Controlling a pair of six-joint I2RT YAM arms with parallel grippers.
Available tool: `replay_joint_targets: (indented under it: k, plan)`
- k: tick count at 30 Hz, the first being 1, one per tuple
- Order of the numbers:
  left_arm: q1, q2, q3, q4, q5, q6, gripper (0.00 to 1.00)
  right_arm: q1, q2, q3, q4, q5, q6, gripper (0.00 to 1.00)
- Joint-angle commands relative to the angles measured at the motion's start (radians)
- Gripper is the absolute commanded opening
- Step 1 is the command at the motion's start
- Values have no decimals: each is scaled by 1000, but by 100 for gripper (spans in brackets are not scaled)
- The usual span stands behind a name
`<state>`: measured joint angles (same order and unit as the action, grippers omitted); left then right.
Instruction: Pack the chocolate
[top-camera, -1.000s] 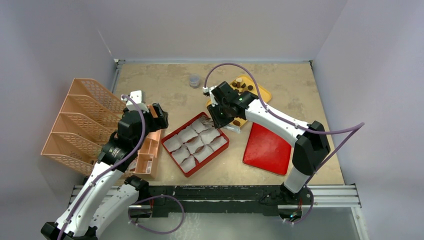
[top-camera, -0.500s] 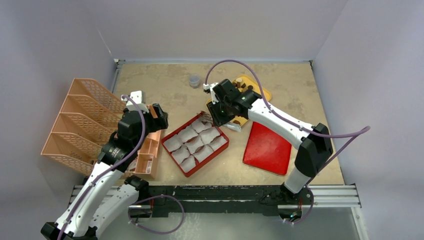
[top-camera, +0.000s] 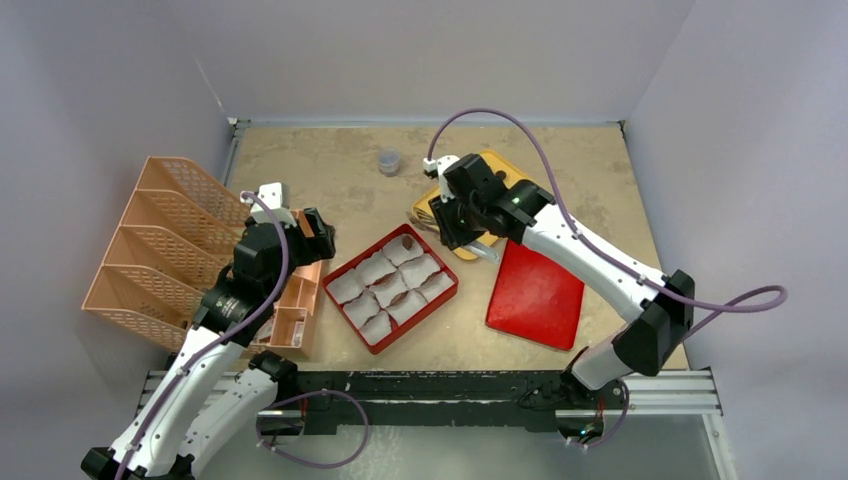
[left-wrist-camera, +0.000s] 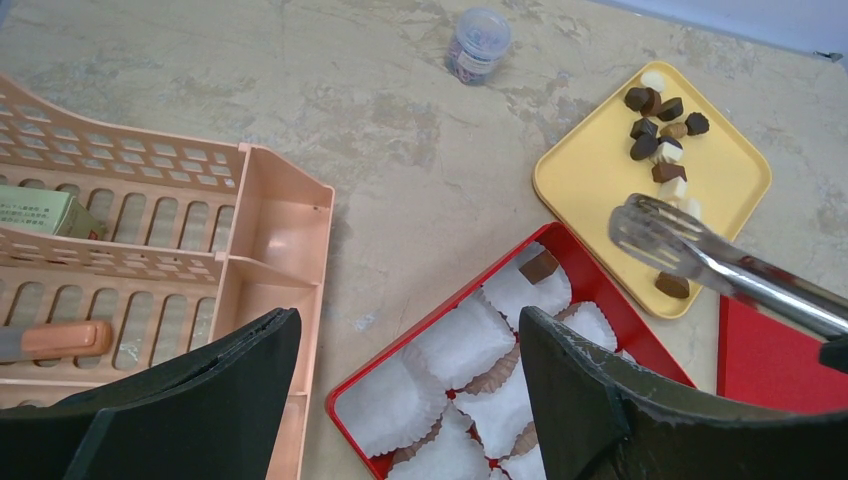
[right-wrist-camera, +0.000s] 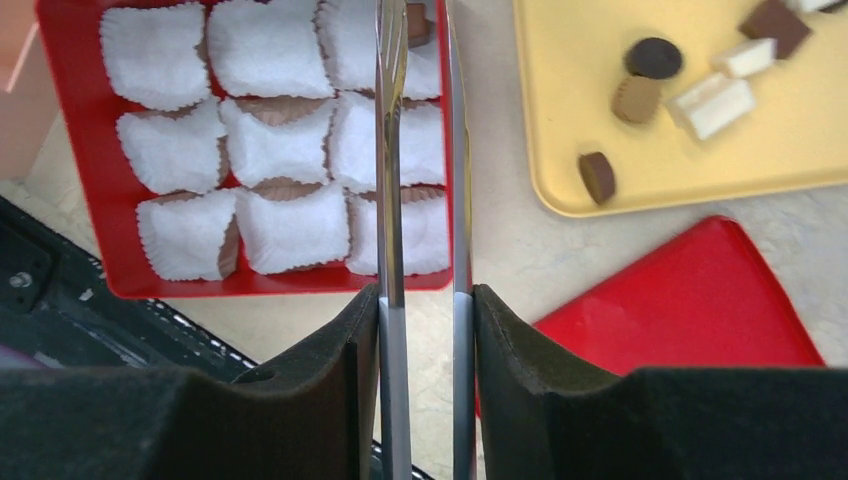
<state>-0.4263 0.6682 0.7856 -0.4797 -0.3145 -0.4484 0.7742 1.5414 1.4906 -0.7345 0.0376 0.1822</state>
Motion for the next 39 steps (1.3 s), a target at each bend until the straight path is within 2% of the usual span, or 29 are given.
replay_joint_targets:
  k: [1, 6, 16, 25, 27, 31, 38, 39]
  plan:
    - [4, -5, 20, 26, -8, 19, 79, 3, -62, 29, -74, 157, 11, 38]
    - [4, -4, 19, 30, -9, 19, 80, -37, -67, -12, -125, 239, 8, 39]
    - [4, 19, 19, 31, -5, 17, 79, -162, -87, -135, -93, 139, -43, 40]
    - [4, 18, 13, 34, -19, 12, 79, -183, -90, -201, -38, 67, -61, 43]
    - [4, 26, 16, 35, -43, 18, 79, -188, -79, -196, -44, 85, -67, 43]
    - [4, 43, 22, 38, 22, 16, 79, -192, -64, -226, -38, 129, -75, 43]
    - [4, 21, 13, 45, -14, 20, 79, -193, -53, -252, -40, 82, -80, 43]
    - [4, 27, 15, 46, -9, 20, 79, -193, -53, -249, -43, 82, -86, 40]
